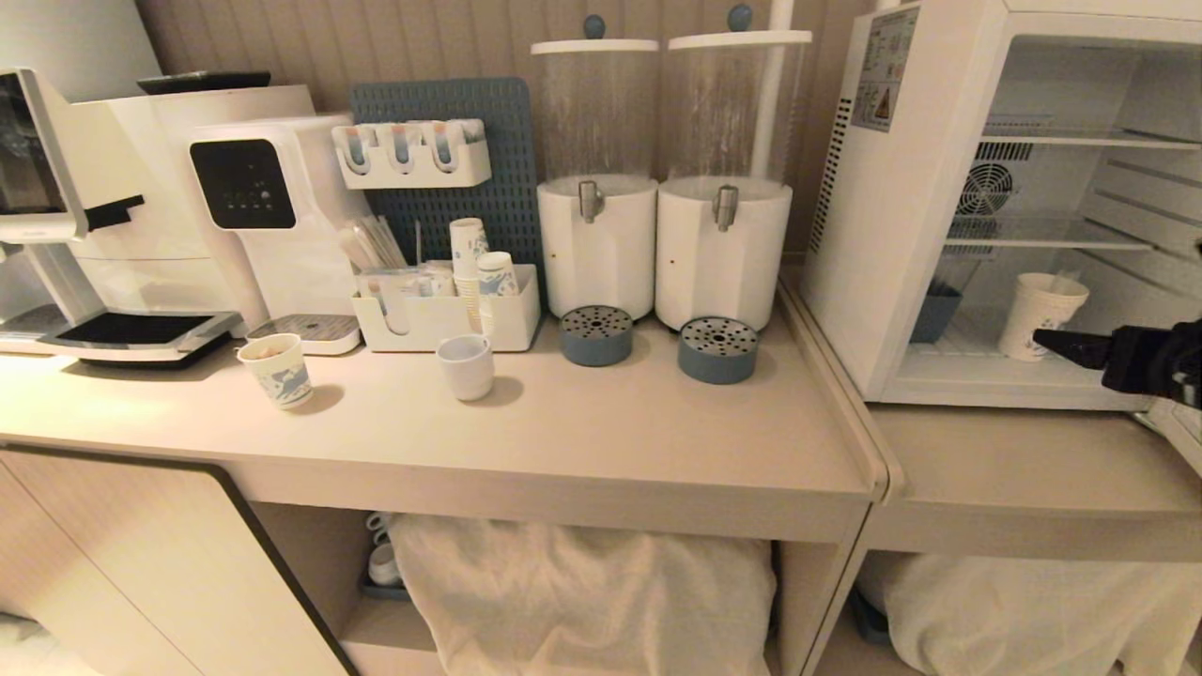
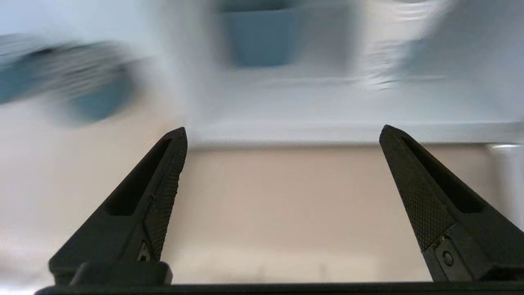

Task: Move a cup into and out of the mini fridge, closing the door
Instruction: Put the paper cup in the freezer, then close the freezer door

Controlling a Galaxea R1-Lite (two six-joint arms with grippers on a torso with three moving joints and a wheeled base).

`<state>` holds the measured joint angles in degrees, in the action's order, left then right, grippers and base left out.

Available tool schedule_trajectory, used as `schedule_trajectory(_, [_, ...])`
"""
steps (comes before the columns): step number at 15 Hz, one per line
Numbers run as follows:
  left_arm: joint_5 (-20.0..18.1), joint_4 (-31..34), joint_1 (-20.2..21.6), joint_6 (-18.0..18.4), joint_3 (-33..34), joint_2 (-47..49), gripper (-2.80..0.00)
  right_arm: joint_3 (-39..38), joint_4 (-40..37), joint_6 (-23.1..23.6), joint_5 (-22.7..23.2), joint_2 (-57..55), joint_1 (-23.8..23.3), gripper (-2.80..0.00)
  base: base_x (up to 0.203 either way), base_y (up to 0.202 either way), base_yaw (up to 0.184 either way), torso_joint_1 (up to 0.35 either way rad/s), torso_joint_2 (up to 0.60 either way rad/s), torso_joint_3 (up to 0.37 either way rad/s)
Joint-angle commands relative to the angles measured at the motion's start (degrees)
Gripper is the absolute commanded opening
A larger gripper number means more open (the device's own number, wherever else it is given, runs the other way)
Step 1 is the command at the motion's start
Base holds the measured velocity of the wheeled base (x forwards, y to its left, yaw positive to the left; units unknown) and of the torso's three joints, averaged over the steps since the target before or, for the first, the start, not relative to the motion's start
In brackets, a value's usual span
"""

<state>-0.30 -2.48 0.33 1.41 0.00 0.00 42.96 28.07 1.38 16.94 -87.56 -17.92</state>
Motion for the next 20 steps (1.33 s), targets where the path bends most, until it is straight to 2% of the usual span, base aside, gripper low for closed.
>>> schedule_trajectory(1, [0.07, -0.16, 0.02, -0.54, 1.14, 0.00, -2.80, -0.39, -16.22, 0.43, 16.34, 15.71, -2.55, 0.00, 0.000, 0.000, 0.000, 0.000, 0.00, 0.000])
schedule_trajectory(2, [0.13, -0.16, 0.02, -0.62, 1.12, 0.00, -2.80, -0.18, -24.65, 1.99, 23.13, 19.23, -4.10, 0.00, 0.000, 0.000, 0.000, 0.000, 0.00, 0.000])
schedule_trajectory(3, [0.08, -0.16, 0.02, -0.62, 1.11, 0.00, -2.80, -0.09, -29.23, 4.26, 27.08, 21.43, -5.74, -2.80, 0.000, 0.000, 0.000, 0.000, 0.00, 0.000])
schedule_trajectory(6, [0.13, -0.16, 0.02, -0.71, 1.06, 0.00, -2.80, -1.34, -32.68, 7.48, 30.76, 26.65, -8.04, -2.80, 0.000, 0.000, 0.000, 0.000, 0.00, 0.000])
schedule_trajectory(9, [0.13, -0.16, 0.02, -0.98, 1.14, 0.00, -2.80, 1.13, -48.04, 10.97, 38.85, 33.64, -9.22, -2.80, 0.000, 0.000, 0.000, 0.000, 0.00, 0.000])
schedule_trajectory(13, [0.13, -0.16, 0.02, -0.98, 1.14, 0.00, -2.80, 7.20, -68.85, 17.84, 43.41, 40.52, -7.97, -2.80, 0.000, 0.000, 0.000, 0.000, 0.00, 0.000])
schedule_trajectory(15, [0.13, -0.24, 0.02, -0.99, 1.13, 0.00, -2.80, 10.09, -77.26, 21.12, 44.04, 44.93, -3.79, -2.80, 0.000, 0.000, 0.000, 0.000, 0.00, 0.000])
schedule_trajectory(17, [0.13, -0.24, 0.02, -1.17, 1.14, 0.00, -2.80, 13.09, -84.06, 21.51, 43.46, 48.85, 5.12, -2.80, 0.000, 0.000, 0.000, 0.000, 0.00, 0.000])
schedule_trajectory(18, [0.13, -0.24, 0.02, -1.24, 1.14, 0.00, -2.80, 14.11, -86.69, 21.20, 42.19, 52.35, 8.83, -2.80, 0.000, 0.000, 0.000, 0.000, 0.00, 0.000])
schedule_trajectory(20, [0.13, -0.24, 0.02, -1.69, 1.14, 0.00, -2.80, 13.49, -87.92, 18.21, 38.03, 60.63, 12.12, -2.80, 0.000, 0.000, 0.000, 0.000, 0.00, 0.000])
